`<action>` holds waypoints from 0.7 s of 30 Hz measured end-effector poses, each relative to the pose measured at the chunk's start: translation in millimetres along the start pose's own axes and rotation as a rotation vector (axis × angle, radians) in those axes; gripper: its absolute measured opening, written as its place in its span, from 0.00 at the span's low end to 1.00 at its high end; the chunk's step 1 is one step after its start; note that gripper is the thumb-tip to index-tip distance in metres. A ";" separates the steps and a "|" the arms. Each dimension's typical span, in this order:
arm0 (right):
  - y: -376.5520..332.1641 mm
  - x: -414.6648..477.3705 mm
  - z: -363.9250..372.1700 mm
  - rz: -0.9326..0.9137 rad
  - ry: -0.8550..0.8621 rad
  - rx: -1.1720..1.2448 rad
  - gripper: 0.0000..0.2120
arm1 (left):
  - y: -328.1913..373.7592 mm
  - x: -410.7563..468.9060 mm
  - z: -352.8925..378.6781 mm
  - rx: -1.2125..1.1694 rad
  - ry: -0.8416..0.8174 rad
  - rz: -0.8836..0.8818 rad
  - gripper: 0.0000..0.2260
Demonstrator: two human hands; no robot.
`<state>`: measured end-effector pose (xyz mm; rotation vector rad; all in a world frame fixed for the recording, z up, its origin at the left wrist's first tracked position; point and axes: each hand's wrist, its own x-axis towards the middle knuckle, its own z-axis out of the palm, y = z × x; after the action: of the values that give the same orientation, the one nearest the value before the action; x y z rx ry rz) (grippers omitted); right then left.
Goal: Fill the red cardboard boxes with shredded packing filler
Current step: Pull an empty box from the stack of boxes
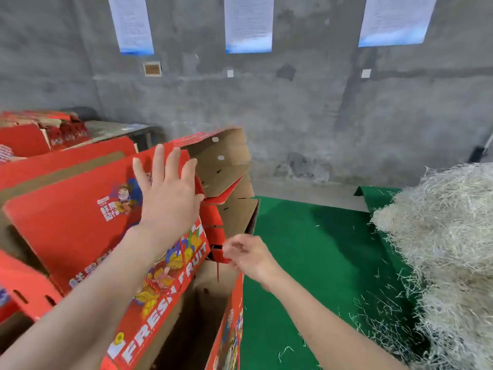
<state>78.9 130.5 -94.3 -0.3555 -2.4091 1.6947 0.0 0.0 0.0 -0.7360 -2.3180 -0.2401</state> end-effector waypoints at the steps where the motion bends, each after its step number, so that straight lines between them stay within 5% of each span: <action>1: -5.8 6.2 5.7 0.008 -0.004 0.008 0.05 | -7.6 3.2 -0.5 0.030 -0.012 -0.053 0.31; 9: -50.1 59.1 14.9 -0.121 0.115 0.109 0.04 | -39.9 37.0 -19.2 0.089 -0.248 -0.216 0.27; 17: -79.5 70.3 43.2 0.022 -0.019 0.192 0.30 | -30.5 46.1 -48.2 0.001 -0.219 -0.126 0.14; 21: -92.5 57.1 37.7 0.081 -0.128 0.433 0.41 | -13.4 34.8 -61.2 -0.074 -0.198 -0.127 0.13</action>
<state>5.1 83.3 -19.6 -0.2884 -2.0461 2.2684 5.4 -17.6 69.3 -0.6754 -2.5595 -0.3246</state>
